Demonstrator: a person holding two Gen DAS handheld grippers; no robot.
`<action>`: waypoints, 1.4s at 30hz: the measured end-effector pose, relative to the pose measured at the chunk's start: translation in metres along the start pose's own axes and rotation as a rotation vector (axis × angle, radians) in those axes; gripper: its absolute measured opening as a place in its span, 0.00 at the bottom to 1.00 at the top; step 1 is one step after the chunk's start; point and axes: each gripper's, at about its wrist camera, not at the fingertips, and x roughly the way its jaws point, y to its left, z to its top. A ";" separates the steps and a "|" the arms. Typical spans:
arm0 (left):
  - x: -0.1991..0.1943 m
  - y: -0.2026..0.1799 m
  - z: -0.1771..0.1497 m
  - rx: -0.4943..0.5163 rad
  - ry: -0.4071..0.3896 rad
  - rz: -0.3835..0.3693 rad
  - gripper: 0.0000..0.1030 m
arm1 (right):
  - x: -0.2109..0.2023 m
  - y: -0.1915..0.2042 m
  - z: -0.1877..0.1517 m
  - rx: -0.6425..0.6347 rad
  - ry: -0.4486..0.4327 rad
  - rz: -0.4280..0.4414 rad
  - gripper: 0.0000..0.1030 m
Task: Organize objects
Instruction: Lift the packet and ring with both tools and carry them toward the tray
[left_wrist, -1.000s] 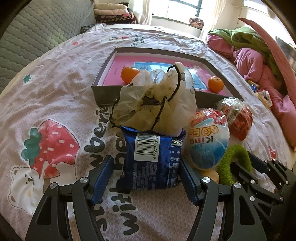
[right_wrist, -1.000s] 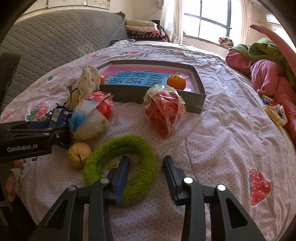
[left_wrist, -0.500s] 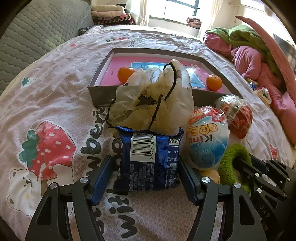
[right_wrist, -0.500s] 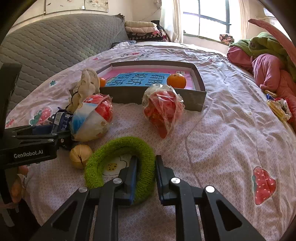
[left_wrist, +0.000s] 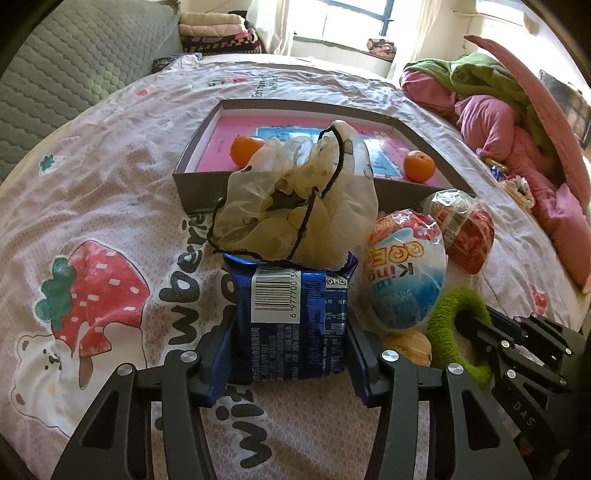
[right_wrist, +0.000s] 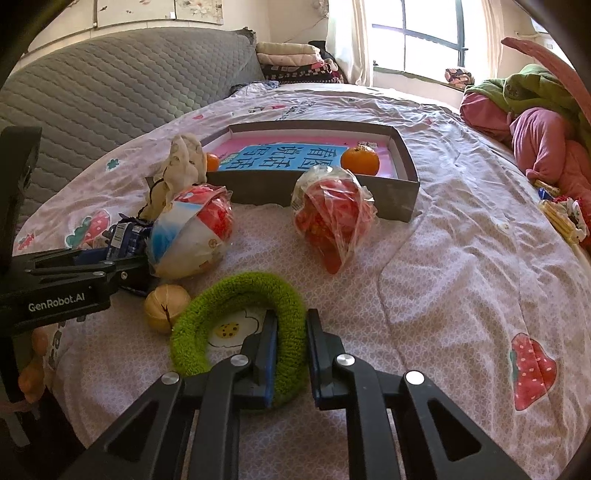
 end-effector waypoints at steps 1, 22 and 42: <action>0.000 0.000 0.000 0.001 -0.001 0.000 0.52 | 0.000 0.000 0.000 -0.004 -0.001 -0.002 0.14; -0.025 -0.004 -0.003 0.047 -0.100 0.011 0.52 | -0.023 -0.003 0.006 0.005 -0.132 0.041 0.13; -0.043 -0.010 -0.004 0.093 -0.187 0.032 0.52 | -0.037 0.003 0.008 -0.023 -0.215 0.056 0.13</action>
